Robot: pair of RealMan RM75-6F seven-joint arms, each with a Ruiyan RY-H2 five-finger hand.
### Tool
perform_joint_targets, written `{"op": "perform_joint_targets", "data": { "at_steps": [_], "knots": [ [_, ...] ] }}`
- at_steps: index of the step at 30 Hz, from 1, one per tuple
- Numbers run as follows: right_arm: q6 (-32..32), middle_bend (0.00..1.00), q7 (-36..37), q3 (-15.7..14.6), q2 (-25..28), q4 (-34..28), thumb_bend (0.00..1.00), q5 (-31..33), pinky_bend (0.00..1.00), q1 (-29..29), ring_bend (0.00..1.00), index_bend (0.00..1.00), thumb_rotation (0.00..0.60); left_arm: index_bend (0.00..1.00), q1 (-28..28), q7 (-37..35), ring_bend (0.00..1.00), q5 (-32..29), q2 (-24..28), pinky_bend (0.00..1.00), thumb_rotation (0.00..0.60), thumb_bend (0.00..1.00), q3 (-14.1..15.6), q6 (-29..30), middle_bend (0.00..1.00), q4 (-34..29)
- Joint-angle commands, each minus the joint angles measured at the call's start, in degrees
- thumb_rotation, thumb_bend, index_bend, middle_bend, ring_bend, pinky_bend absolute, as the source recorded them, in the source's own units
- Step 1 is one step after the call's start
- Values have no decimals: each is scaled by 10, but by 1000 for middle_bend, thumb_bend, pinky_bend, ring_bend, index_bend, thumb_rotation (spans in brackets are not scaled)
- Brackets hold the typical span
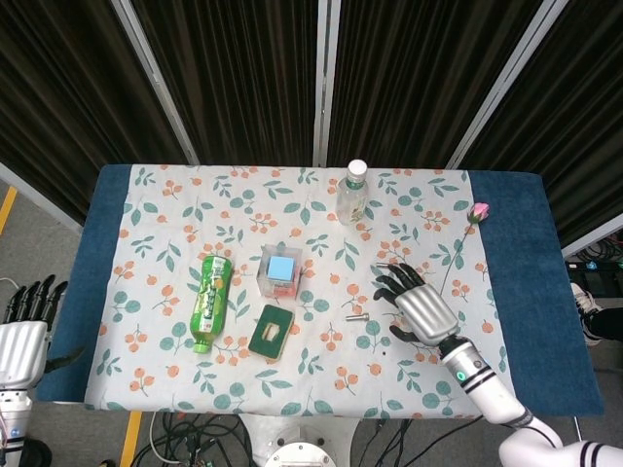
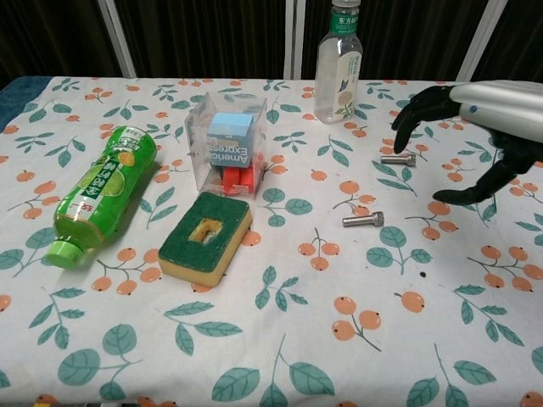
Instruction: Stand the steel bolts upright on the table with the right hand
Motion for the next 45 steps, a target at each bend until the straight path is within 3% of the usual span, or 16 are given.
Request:
{"op": "perform_joint_targets", "data": {
  "at_steps": [1, 8, 15, 31, 45],
  "knots": [
    [-23, 173, -122, 13, -69, 29, 153, 72, 0, 48, 0, 362, 600, 95, 1, -1, 0, 0, 0, 0, 600, 60, 0, 0, 0, 1],
    [-15, 170, -230, -2, -144, 81, 205, 111, 0, 86, 0, 395, 600, 97, 4, -9, 0, -2, -1, 0, 600, 60, 1, 1, 0, 7],
    [-11, 170, -256, -17, -187, 124, 206, 126, 0, 101, 0, 412, 600, 98, 9, -17, 0, -5, -4, 0, 600, 60, 3, 2, 0, 16],
    [3, 182, -246, -41, -189, 123, 291, 134, 0, 104, 0, 472, 600, 97, 12, -25, 0, -6, -7, 0, 600, 60, 0, 3, 0, 24],
    [11, 203, -218, -43, -187, 123, 342, 137, 0, 107, 0, 533, 600, 98, 11, -27, 0, -9, -11, 0, 600, 60, -1, -2, 0, 29]
  ]
}}
